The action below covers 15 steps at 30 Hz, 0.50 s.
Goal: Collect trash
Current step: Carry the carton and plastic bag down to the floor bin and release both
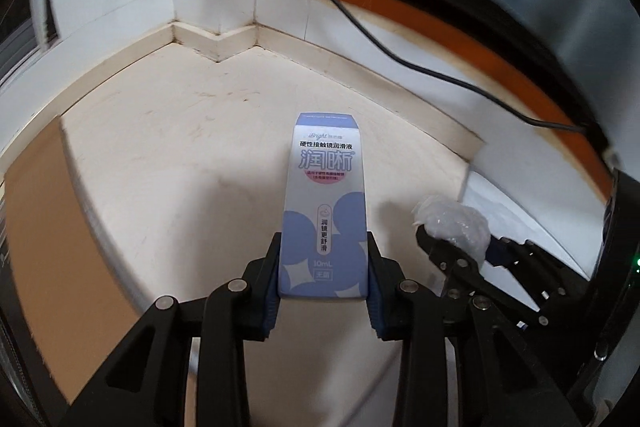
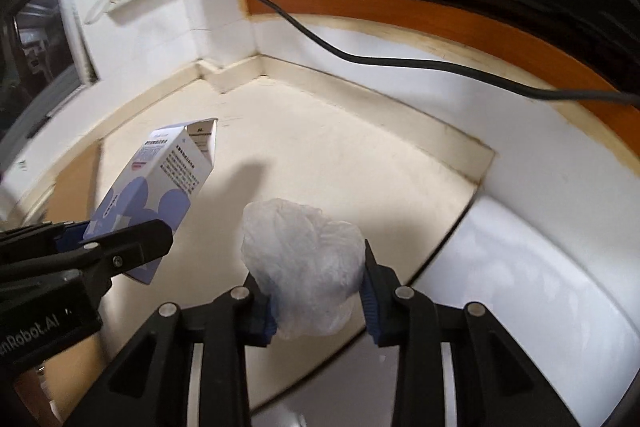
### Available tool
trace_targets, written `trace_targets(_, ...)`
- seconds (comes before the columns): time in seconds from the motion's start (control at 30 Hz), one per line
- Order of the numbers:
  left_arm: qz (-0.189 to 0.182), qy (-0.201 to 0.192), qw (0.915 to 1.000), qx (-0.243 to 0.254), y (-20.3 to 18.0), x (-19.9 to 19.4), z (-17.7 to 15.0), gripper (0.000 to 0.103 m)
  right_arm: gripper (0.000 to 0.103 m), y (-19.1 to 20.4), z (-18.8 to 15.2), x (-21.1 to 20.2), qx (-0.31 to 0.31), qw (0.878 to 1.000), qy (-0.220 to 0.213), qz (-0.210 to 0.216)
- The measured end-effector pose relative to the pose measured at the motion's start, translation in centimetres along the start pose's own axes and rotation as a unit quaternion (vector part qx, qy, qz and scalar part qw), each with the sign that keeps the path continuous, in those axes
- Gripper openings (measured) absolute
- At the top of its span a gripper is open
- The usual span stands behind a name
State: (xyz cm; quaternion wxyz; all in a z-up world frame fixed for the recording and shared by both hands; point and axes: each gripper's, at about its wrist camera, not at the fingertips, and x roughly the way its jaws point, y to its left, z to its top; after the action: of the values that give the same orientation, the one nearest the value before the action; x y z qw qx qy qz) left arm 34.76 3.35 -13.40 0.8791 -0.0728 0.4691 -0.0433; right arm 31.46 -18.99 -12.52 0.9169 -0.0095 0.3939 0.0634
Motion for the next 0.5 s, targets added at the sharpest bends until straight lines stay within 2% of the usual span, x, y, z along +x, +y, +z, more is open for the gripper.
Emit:
trace_targets(0.23, -0.021, -0.021, 0.9996, -0.003, 1.5, -8.9, -7.1, 0.034, 0.033, 3.7, -4.9, -7.8, 0.016, 0.999, -0.014, 0.026)
trace_targets(0.5, -0.052, -0.016, 0.9984, 0.018, 3.4, -15.0, -16.8, 0.034, 0.033, 7.5, -14.2, -16.0, 0.033, 0.999, -0.010, 0.024)
